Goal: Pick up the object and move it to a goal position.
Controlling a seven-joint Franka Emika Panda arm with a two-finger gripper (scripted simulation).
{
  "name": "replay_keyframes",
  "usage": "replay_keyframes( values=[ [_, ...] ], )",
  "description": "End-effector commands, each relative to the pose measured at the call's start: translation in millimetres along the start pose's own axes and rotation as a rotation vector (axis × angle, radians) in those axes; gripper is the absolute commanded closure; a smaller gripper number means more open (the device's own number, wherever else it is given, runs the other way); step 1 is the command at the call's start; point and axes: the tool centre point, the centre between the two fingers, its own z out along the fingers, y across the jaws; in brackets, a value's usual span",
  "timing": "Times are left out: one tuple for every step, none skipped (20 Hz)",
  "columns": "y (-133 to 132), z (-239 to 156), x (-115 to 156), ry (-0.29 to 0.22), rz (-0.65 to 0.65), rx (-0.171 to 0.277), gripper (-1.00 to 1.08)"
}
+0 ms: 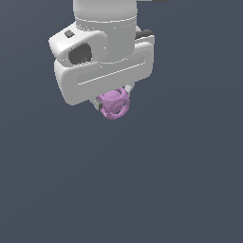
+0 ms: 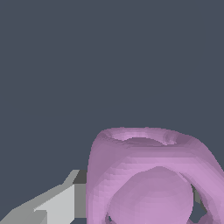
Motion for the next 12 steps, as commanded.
replay_keyframes(
  values=[
    [0.4,-11.9,3.1,-0.001,0.0,0.0,1.08],
    [0.6,-15.7,4.2,-0.001,0.0,0.0,1.08],
    [0.8,-19.0,5.2,-0.001,0.0,0.0,1.08],
    [1.0,-22.1,6.1,-0.001,0.0,0.0,1.08],
    [1.1,-24.8,7.0,-0.001,0.0,0.0,1.08],
    [1.3,-27.2,7.7,-0.001,0.0,0.0,1.08],
    [1.5,-29.4,8.4,-0.001,0.0,0.0,1.08],
    [1.6,-31.3,9.0,-0.001,0.0,0.0,1.08],
    [1.7,-32.9,9.5,-0.001,0.0,0.0,1.08],
    [1.9,-34.3,10.0,-0.001,0.0,0.0,1.08],
    [2.0,-35.4,10.4,-0.001,0.0,0.0,1.08],
    [2.1,-36.4,10.7,-0.001,0.0,0.0,1.08]
  ],
)
